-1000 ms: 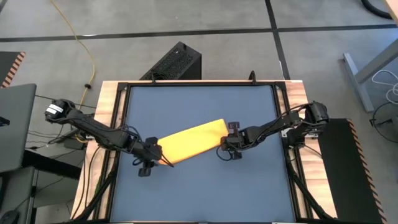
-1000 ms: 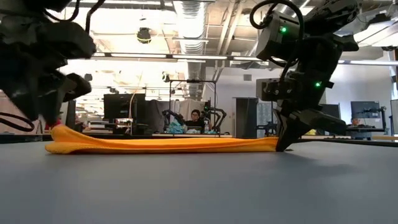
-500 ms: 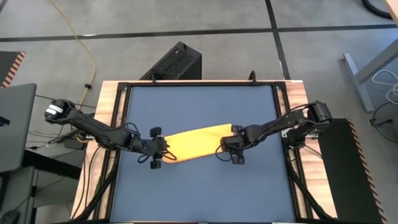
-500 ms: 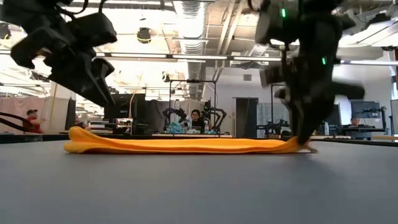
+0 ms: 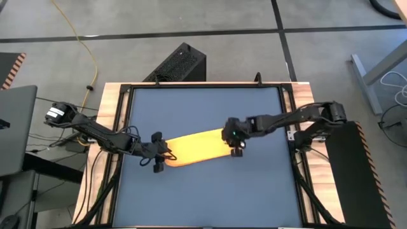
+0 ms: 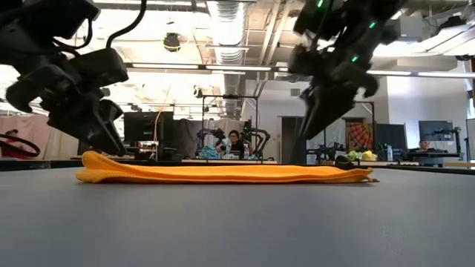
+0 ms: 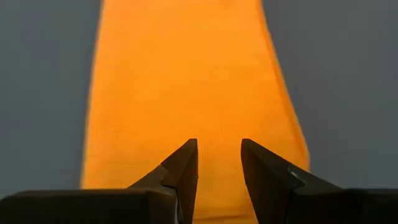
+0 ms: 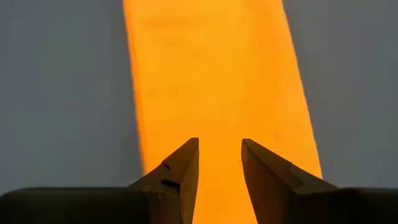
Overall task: Roll towel
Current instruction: Roll the orange microfiber towel
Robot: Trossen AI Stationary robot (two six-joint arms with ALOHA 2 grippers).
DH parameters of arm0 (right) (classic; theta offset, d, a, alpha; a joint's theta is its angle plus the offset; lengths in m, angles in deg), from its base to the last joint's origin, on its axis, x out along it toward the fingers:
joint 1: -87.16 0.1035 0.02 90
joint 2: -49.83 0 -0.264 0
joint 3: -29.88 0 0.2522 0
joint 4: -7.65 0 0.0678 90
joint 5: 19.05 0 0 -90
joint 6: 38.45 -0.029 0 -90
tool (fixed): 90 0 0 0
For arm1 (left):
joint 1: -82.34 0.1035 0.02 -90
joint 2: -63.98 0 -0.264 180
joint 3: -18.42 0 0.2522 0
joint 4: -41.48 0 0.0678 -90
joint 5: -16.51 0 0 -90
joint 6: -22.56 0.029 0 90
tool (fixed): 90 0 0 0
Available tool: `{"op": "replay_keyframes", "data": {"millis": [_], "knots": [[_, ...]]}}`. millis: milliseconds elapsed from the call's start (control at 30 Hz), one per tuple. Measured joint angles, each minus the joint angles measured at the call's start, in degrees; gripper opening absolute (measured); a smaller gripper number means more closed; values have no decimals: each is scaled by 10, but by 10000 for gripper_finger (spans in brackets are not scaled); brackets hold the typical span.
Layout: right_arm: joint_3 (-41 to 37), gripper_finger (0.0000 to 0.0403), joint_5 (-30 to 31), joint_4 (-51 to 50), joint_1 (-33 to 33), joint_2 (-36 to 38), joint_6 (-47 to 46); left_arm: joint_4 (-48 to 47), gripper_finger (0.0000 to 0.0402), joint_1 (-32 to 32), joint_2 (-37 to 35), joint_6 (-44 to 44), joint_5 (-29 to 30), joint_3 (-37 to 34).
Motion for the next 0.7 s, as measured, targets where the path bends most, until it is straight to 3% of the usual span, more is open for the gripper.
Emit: {"op": "replay_keyframes", "data": {"millis": [233,367,533,700], "knots": [[-37,135,-15,94,-94,-23,43,2,82,0,5,-55,4,-1],[-46,133,-61,128,-133,-28,42,2,49,3,24,-91,30,-9],[-74,133,-90,126,-158,-39,42,-5,6,32,56,-96,32,-8],[-121,132,-85,137,-167,-38,27,-1,2,89,84,-79,36,-7]]}}
